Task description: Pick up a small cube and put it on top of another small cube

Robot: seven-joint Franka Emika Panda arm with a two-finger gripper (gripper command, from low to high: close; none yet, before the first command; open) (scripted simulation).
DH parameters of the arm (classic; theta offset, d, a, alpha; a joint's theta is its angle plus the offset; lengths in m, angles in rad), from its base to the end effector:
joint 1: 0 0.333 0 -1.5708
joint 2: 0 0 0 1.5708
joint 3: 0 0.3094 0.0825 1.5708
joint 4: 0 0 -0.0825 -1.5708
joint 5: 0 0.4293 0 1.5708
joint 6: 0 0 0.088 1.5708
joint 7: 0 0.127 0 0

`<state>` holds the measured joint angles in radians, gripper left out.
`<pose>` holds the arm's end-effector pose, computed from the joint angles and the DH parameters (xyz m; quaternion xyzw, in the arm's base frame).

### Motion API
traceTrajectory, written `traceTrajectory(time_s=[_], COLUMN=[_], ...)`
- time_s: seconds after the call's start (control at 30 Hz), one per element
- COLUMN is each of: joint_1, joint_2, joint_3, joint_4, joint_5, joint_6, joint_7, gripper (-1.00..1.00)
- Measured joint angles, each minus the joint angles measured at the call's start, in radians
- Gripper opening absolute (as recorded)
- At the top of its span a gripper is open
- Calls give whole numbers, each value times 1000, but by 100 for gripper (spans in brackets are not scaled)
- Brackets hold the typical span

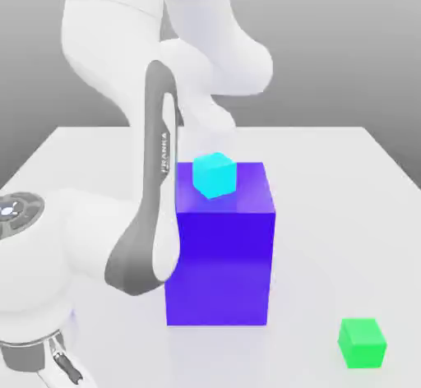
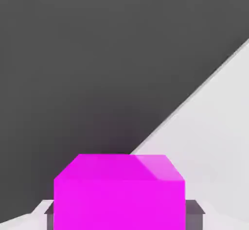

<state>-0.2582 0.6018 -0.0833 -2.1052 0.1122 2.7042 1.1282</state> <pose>0.5506 -0.2033 0.0608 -0.7120 0.7021 -0.0005 0.0004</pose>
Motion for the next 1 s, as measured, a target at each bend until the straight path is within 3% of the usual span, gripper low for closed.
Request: traceTrajectory(time_s=[0.17,0.73,0.87,0.9,1.0], joint_1=[18,340,405,417,417], joint_2=[-133,-412,-308,-282,-282], joint_3=[-17,402,386,373,373], joint_4=[-32,-305,-315,-313,-313], joint_5=[-21,-213,-313,-332,-332], joint_6=[-101,-117,-11,13,13], joint_7=[11,-529,-514,-501,-501], gripper=[-100,-100,-100,100,100])
